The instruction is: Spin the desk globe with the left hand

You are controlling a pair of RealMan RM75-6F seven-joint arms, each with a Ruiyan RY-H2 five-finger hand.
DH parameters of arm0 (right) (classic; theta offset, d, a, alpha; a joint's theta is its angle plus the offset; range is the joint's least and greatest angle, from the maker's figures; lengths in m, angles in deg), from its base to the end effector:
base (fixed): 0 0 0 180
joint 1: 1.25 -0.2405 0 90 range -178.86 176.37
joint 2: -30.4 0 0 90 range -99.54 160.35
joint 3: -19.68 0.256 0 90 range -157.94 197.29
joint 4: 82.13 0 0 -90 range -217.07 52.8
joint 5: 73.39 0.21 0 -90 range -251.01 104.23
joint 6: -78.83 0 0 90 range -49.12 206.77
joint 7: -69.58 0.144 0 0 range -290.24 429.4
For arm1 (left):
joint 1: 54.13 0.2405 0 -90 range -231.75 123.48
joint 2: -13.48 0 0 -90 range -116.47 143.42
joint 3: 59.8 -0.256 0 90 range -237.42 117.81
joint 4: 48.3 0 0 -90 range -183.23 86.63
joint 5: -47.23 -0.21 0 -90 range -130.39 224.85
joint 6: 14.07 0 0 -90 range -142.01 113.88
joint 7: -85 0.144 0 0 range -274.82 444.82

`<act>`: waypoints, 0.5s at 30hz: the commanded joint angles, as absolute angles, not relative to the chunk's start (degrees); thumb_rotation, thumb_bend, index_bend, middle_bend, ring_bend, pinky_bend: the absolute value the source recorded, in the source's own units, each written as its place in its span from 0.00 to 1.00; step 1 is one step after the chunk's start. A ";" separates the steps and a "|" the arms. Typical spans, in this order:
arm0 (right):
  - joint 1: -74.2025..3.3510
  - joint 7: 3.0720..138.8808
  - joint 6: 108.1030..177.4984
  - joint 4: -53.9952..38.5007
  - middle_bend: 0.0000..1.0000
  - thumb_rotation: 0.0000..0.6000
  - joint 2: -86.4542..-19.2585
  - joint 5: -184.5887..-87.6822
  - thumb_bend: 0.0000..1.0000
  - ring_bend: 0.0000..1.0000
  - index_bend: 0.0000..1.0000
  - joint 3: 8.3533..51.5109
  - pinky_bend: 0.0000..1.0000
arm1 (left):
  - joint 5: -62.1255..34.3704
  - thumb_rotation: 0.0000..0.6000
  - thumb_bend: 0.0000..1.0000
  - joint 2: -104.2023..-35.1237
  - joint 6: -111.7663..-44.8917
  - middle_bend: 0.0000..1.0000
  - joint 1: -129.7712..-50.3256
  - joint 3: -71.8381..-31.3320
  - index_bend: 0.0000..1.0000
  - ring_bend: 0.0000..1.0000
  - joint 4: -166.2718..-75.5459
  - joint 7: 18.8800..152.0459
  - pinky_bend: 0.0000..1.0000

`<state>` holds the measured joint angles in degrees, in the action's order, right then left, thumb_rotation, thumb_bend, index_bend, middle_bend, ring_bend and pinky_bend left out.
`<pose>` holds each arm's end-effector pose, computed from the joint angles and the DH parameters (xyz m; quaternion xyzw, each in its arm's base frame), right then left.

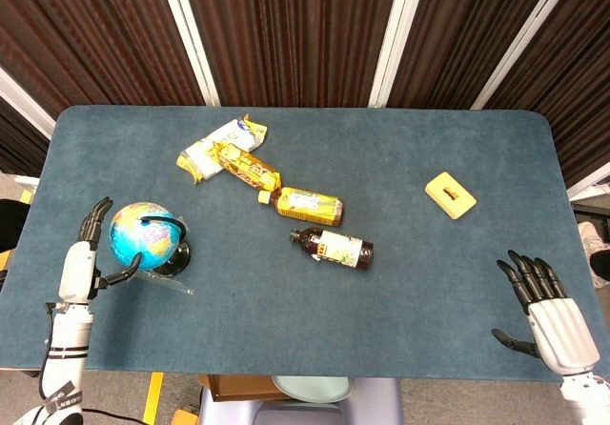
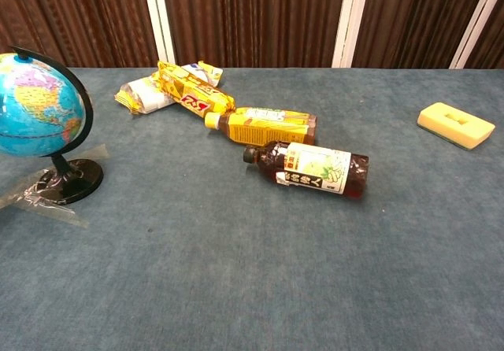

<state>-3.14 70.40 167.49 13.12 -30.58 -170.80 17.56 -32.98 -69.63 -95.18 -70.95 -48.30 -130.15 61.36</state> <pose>-0.2908 -0.1445 0.1574 0.6430 -0.3731 0.4048 0.5323 -0.2668 0.2713 0.0855 -0.4582 -0.4952 -0.5949 0.4370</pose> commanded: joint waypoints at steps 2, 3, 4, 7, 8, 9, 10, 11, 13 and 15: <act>-3.14 70.33 167.49 13.18 0.00 1.00 -30.59 -170.89 0.11 0.00 0.00 17.53 0.00 | -32.83 1.00 0.31 -69.54 -95.18 0.00 -70.83 -48.27 0.00 0.00 -129.90 61.34 0.00; -3.12 70.32 167.54 13.19 0.00 1.00 -30.58 -170.87 0.11 0.00 0.00 17.55 0.00 | -32.92 1.00 0.32 -69.47 -95.26 0.00 -70.77 -48.31 0.00 0.00 -129.75 61.29 0.00; -3.11 70.31 167.55 13.18 0.00 1.00 -30.58 -170.83 0.11 0.00 0.00 17.56 0.00 | -33.08 1.00 0.32 -69.36 -95.34 0.00 -70.71 -48.41 0.00 0.00 -129.56 61.24 0.00; -3.11 70.41 167.57 13.16 0.00 1.00 -30.55 -170.70 0.11 0.00 0.00 17.65 0.00 | -32.85 1.00 0.32 -69.04 -95.63 0.00 -70.25 -48.48 0.00 0.00 -129.11 61.03 0.00; -3.11 70.42 167.57 13.16 0.00 1.00 -30.53 -170.69 0.11 0.00 0.00 17.65 0.00 | -32.66 1.00 0.32 -68.96 -95.64 0.00 -70.12 -48.42 0.00 0.00 -129.02 60.81 0.00; -3.13 70.44 167.51 13.17 0.00 1.00 -30.53 -170.70 0.11 0.00 0.00 17.63 0.00 | -32.39 1.00 0.32 -68.87 -95.56 0.00 -70.00 -48.37 0.00 0.00 -128.80 60.59 0.00; -3.14 70.43 167.48 13.18 0.00 1.00 -30.54 -170.73 0.11 0.00 0.00 17.61 0.00 | -32.20 1.00 0.32 -68.80 -95.55 0.00 -69.89 -48.31 0.00 0.00 -128.64 60.41 0.00; -3.15 70.38 167.47 13.17 0.00 1.00 -30.54 -170.76 0.11 0.00 0.00 17.60 0.00 | -32.08 1.00 0.32 -68.73 -95.54 0.00 -69.76 -48.33 0.00 0.00 -128.52 60.22 0.00; -3.17 70.35 167.43 13.19 0.00 1.00 -30.57 -170.78 0.11 0.00 0.00 17.59 0.00 | -31.79 1.00 0.32 -68.61 -95.42 0.00 -69.61 -48.25 0.00 0.00 -128.19 59.89 0.00; -3.17 70.27 167.39 13.21 0.00 1.00 -30.59 -170.75 0.11 0.00 0.00 17.60 0.00 | -31.50 1.00 0.32 -68.56 -95.18 0.00 -69.59 -48.12 0.00 0.00 -127.79 59.68 0.00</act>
<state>-3.17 70.28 167.40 13.21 -30.58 -170.76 17.60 -31.56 -68.58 -95.24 -69.60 -48.16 -127.85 59.73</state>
